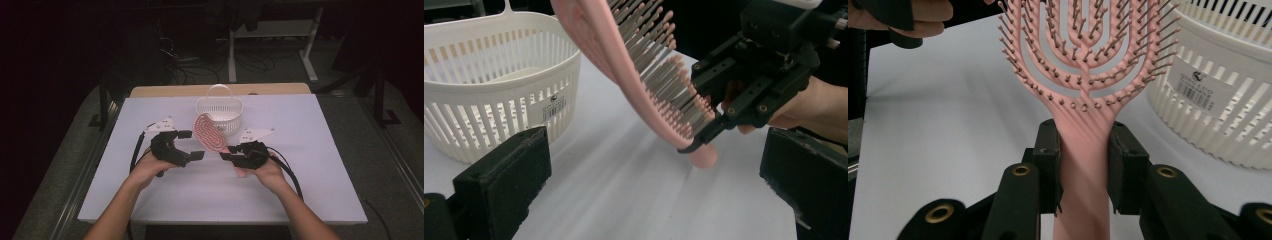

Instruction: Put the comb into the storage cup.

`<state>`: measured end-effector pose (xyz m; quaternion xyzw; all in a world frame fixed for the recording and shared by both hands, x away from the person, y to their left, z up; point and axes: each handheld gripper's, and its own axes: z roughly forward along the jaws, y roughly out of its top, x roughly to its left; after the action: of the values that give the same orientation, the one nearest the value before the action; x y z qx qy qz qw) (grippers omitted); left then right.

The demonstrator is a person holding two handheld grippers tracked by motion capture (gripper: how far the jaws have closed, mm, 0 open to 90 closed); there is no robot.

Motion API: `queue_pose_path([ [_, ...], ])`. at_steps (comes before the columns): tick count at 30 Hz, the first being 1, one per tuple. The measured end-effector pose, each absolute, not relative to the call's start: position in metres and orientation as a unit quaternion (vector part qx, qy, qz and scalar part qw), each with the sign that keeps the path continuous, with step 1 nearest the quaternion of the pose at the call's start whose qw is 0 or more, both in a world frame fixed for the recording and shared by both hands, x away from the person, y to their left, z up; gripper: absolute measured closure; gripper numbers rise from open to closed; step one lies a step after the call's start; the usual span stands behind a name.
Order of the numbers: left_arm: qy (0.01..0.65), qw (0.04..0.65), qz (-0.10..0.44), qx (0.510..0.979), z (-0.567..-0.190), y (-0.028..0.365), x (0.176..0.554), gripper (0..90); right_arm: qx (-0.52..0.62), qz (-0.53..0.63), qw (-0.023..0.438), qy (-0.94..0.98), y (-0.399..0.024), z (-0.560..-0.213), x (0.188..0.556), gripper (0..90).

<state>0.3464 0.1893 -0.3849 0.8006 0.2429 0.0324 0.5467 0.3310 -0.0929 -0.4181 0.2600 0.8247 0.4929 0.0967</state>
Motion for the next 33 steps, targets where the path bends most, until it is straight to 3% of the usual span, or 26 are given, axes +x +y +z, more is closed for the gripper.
queue_pose_path([
  [26,0.275,0.539,0.051,0.795,-0.382,0.180,0.344,0.3,0.240,0.496,0.083,0.831,-0.069,-0.423,0.325,68.8],
  [33,0.283,0.542,0.053,0.789,-0.382,0.181,0.344,7.0,0.233,0.495,0.086,0.833,-0.063,-0.423,0.323,68.8],
])
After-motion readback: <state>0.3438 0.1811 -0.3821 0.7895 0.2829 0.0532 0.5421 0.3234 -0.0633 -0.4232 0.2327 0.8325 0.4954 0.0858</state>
